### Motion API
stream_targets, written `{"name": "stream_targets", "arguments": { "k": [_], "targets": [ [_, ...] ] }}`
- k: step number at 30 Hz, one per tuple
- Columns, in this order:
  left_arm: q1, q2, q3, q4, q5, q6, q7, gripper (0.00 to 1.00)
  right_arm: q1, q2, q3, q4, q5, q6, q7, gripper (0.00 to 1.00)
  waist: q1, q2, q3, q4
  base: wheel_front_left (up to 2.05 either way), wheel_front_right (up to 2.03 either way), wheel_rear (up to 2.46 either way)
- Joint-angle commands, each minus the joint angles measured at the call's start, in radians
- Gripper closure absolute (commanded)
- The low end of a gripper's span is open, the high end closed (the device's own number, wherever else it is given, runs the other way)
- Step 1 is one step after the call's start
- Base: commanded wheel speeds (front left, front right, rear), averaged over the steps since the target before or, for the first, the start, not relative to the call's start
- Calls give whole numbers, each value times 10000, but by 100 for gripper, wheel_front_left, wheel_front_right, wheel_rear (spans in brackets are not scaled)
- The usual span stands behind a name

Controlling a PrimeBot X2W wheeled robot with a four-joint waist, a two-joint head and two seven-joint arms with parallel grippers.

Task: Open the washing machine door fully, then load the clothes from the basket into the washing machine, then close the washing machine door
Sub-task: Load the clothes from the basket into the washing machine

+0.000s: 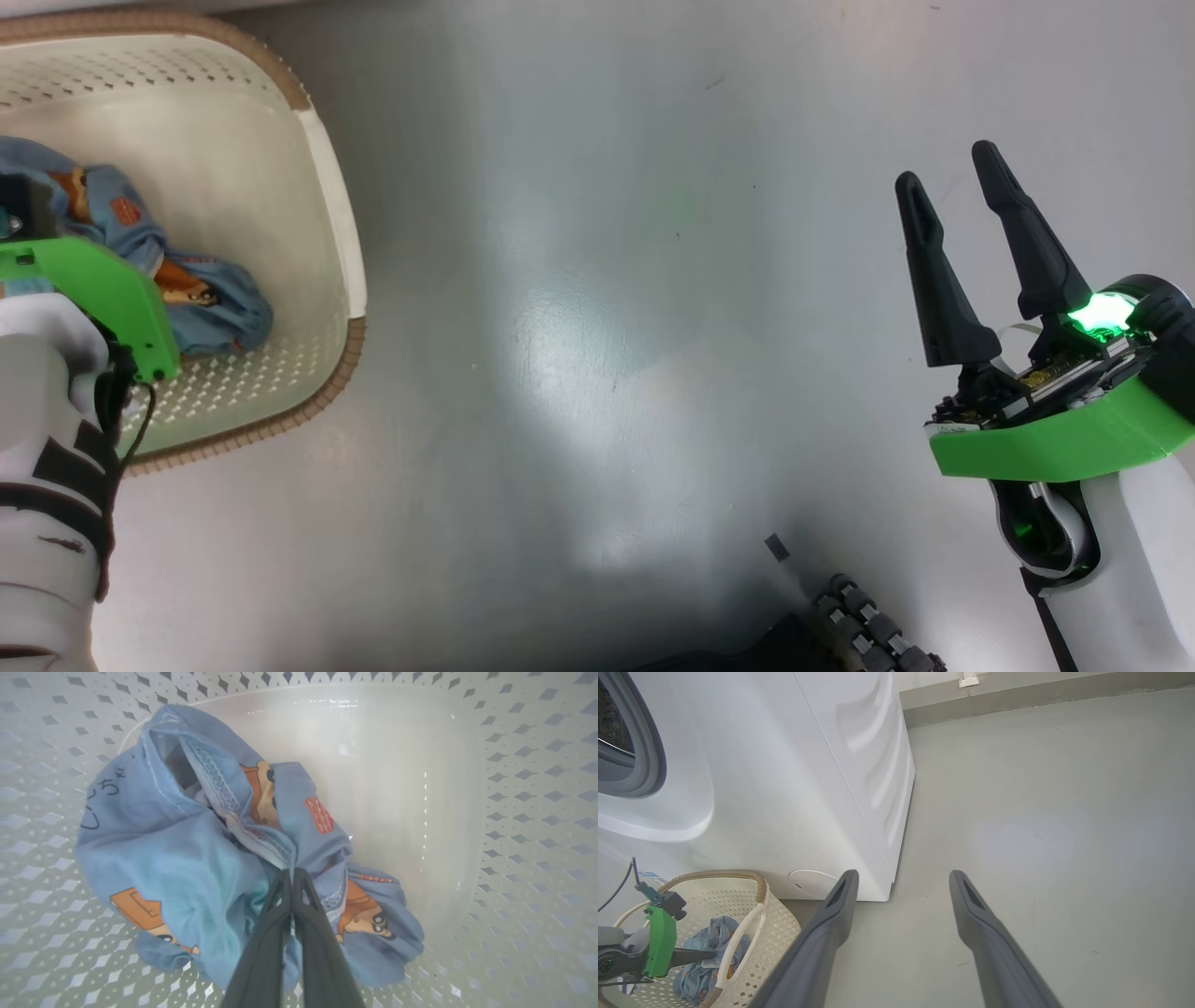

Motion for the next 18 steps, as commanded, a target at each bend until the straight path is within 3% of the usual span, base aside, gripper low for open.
{"name": "stream_targets", "arguments": {
  "k": [1, 18],
  "targets": [
    [256, 377, 108, -58, -118, 4, -160, 100, 341, -98, 129, -214, 117, 29, -48, 0, 0, 0, -52, 45, 0, 0, 0],
    [1007, -64, 365, -58, -846, -358, -1973, 100, 571, -220, 87, -24, 27, 29, -48, 0, 0, 0, -1400, 580, 0, 0, 0]
  ]
}}
